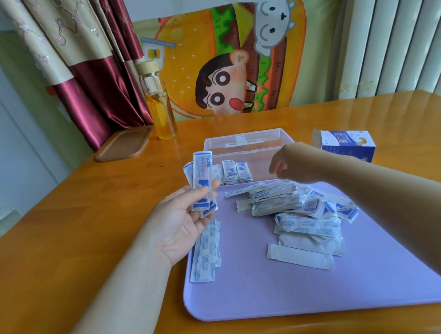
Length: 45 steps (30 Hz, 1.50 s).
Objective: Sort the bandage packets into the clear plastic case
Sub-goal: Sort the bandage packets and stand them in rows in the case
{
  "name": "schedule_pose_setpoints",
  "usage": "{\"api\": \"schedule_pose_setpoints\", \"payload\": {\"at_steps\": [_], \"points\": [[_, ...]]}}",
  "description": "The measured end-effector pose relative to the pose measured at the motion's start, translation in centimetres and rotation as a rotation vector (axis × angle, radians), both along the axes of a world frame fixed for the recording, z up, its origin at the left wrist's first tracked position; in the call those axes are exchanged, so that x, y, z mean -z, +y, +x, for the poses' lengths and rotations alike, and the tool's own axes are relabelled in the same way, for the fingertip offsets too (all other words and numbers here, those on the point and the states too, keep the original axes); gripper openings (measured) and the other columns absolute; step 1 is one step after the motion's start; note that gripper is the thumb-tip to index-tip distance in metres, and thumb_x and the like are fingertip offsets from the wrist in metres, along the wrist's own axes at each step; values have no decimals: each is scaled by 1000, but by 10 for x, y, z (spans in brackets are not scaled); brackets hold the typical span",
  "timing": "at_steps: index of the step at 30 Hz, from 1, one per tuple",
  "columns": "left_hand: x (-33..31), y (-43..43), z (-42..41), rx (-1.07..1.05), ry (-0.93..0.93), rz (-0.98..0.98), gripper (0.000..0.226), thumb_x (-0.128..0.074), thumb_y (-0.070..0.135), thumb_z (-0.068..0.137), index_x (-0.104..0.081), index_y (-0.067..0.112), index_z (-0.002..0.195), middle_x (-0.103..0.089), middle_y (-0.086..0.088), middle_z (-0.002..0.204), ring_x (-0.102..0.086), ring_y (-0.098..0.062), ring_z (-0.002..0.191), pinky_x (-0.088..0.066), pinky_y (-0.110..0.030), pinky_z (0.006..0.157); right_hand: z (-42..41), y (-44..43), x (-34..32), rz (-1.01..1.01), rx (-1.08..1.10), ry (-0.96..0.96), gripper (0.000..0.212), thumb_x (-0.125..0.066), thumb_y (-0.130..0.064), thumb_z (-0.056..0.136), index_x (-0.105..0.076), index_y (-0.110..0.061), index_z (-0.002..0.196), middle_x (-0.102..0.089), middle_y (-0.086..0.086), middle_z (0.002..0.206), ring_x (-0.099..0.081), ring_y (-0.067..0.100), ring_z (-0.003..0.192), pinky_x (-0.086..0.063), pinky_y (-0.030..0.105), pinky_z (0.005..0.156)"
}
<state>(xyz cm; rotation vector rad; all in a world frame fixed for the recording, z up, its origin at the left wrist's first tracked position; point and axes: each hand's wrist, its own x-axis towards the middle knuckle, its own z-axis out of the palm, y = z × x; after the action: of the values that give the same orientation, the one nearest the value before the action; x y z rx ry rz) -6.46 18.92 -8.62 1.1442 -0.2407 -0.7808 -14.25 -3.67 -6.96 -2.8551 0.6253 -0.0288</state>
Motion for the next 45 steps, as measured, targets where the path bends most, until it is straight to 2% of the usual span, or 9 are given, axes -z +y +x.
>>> {"api": "schedule_pose_setpoints", "payload": {"at_steps": [4, 7, 17, 22, 27, 32, 37, 40, 45], "points": [[2, -7, 1, -10, 61, -4, 10, -54, 4, 88, -61, 10, 92, -63, -2, 64, -61, -7, 54, -52, -19, 53, -19, -16, -16, 24, 25, 165, 18, -61, -12, 87, -72, -14, 101, -71, 1, 91, -66, 14, 80, -52, 25, 74], [-2, -17, -6, 5, 146, -44, 14, -48, 0, 89, -59, 8, 95, -63, -5, 66, -63, -10, 56, -55, -23, 56, -39, -21, -21, 57, 24, 333, 17, -69, -24, 82, -70, -17, 97, -71, -1, 84, -65, 8, 70, -47, 15, 55], [-1, -39, -23, 74, 255, -29, 27, -40, -2, 90, -65, 5, 98, -53, -6, 70, -51, -7, 46, -58, -25, 55, -62, -19, -6, 121, 45, 392, 50, -72, -57, 69, -62, -32, 111, -69, -5, 100, -65, 12, 89, -52, 23, 79], [-1, -39, -25, 81, 277, -31, 29, -39, -2, 90, -65, 6, 98, -55, -5, 76, -49, -7, 47, -58, -25, 56, -55, -4, -4, 86, 26, 408, 66, -63, -65, 72, -65, -14, 113, -68, 5, 112, -63, 21, 102, -49, 28, 86], [-1, -37, -26, 101, 278, -24, 30, -39, -2, 90, -66, 7, 98, -56, -4, 76, -48, -7, 51, -57, -24, 57, -52, -1, 7, 142, 79, 297, 35, -67, -42, 82, -71, -9, 93, -65, -4, 74, -54, 4, 60, -38, 15, 56], [4, -36, -26, 110, 253, -8, 30, -39, -2, 91, -66, 8, 99, -58, -3, 75, -45, -6, 51, -54, -20, 51, -65, -19, -3, 198, 118, 282, 23, -62, -32, 87, -63, -18, 69, -65, -9, 62, -56, 1, 53, -39, 13, 54], [10, -46, -31, 129, 228, 11, 26, -43, 1, 91, -67, 7, 99, -57, -1, 68, -37, -5, 44, -39, -16, 44, -82, -29, -15, 276, 216, 92, 20, -59, -29, 89, -71, -17, 80, -70, -9, 66, -57, 4, 59, -43, 14, 56], [10, -53, -38, 134, 221, 10, 19, -51, 10, 93, -67, 10, 102, -54, 1, 69, -33, -4, 44, -34, -14, 44, -87, -20, -16, 449, 233, -64, 22, -60, -29, 90, -71, -13, 79, -67, -10, 59, -56, 2, 55, -43, 15, 56], [10, -64, -57, 157, 145, 0, 22, -68, 25, 80, -68, 15, 100, -55, 2, 76, -33, -6, 51, -33, -15, 48, -82, 17, -3, 1138, 155, -198, 16, -62, -18, 88, -64, -4, 80, -68, 5, 67, -53, 11, 55, -40, 22, 56]]}}
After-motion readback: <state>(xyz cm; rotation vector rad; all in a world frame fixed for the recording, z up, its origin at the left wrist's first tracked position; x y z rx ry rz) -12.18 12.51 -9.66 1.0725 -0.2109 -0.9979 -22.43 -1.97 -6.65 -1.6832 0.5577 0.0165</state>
